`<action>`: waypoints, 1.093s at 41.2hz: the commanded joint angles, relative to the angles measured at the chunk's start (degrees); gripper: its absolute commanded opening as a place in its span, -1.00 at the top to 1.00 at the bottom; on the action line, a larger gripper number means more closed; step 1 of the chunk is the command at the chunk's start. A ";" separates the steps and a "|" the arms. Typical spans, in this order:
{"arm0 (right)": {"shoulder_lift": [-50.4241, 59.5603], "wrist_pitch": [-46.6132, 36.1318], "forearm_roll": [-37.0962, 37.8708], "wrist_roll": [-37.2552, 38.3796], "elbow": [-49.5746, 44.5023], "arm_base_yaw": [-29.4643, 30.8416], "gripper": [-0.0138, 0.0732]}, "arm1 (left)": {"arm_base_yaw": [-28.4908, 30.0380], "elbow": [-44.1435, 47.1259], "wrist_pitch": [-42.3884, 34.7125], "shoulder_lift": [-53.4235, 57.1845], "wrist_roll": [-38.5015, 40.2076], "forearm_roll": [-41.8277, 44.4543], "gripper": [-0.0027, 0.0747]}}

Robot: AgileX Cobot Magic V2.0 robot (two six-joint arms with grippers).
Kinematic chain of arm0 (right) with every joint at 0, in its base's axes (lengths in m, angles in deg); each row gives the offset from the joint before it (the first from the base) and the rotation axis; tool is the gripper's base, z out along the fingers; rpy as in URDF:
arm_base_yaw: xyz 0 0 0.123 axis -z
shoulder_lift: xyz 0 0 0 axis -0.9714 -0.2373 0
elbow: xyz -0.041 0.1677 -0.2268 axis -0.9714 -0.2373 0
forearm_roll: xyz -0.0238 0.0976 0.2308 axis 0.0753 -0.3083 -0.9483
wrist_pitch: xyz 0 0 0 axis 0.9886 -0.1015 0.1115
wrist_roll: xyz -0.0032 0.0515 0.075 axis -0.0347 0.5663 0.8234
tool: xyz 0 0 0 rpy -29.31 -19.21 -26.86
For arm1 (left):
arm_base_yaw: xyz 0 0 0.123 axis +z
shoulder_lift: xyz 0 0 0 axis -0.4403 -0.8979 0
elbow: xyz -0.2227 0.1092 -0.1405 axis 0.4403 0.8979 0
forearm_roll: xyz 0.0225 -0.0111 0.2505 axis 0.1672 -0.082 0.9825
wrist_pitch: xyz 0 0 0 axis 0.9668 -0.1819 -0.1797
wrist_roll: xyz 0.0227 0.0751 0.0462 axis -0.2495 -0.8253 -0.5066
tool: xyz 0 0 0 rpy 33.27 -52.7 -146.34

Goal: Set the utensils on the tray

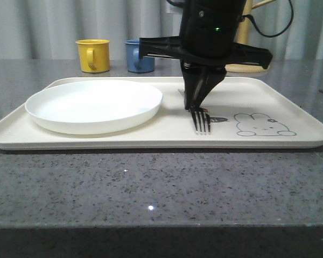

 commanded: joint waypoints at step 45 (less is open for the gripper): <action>17.24 11.64 0.13 -23.42 1.89 21.29 -0.15 | 0.19 -1.56 -4.93 -0.46 0.65 -0.75 0.98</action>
